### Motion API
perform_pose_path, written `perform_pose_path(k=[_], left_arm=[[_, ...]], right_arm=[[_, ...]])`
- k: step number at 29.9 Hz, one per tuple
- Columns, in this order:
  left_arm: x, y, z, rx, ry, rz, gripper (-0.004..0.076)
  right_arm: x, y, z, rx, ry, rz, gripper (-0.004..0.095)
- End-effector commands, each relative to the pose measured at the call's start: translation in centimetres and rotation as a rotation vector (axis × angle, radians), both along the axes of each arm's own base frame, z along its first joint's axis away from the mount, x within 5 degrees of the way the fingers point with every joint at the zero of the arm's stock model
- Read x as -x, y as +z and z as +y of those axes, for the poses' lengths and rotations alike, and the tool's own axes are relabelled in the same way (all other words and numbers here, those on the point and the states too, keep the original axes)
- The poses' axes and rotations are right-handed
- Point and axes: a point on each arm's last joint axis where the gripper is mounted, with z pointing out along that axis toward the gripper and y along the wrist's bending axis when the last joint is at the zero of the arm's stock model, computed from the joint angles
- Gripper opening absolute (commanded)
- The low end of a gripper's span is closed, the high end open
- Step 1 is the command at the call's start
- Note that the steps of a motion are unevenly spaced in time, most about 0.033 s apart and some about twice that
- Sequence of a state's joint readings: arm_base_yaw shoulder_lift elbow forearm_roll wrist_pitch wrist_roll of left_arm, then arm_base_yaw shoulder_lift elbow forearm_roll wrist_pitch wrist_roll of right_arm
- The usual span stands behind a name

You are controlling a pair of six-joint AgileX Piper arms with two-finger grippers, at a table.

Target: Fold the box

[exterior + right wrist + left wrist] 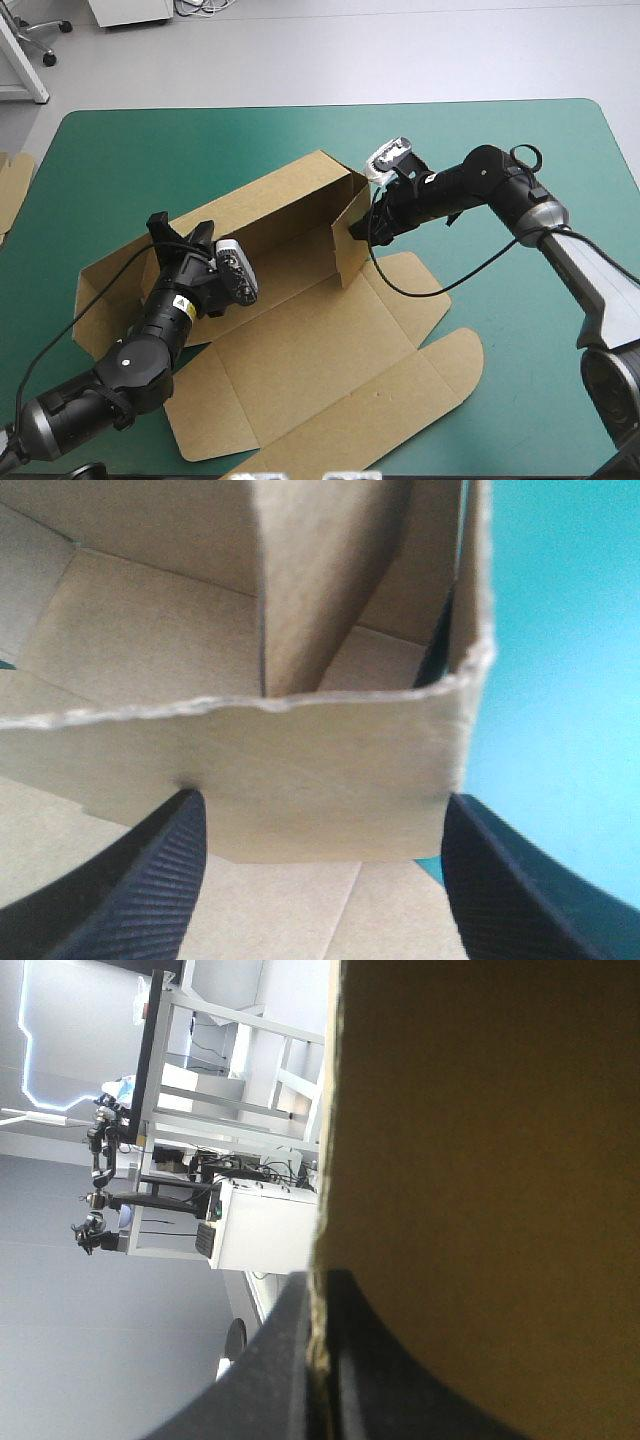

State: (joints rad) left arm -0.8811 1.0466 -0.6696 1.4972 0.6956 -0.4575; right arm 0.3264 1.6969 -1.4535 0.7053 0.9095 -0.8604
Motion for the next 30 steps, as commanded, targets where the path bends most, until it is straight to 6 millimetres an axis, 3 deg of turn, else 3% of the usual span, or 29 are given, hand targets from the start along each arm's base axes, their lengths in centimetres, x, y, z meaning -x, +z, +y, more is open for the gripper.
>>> perform_pose_path(k=[1, 21, 30], left_arm=[[0.1, 1.8, 0.0, 0.031, -0.006, -0.070, -0.0015], [0.1, 1.7, -0.1, 0.038, -0.012, -0.066, -0.0015], [0.2, 0.8, 0.1, -0.025, -0.014, -0.013, -0.0015]], right_arm=[[0.1, 3.0, -0.3, -0.040, -0.038, -0.110, 0.0632], [-0.3, 2.5, 1.4, -0.204, 0.071, -0.078, 0.0632], [0.0, 2.3, 2.0, -0.178, 0.096, -0.098, 0.0632]])
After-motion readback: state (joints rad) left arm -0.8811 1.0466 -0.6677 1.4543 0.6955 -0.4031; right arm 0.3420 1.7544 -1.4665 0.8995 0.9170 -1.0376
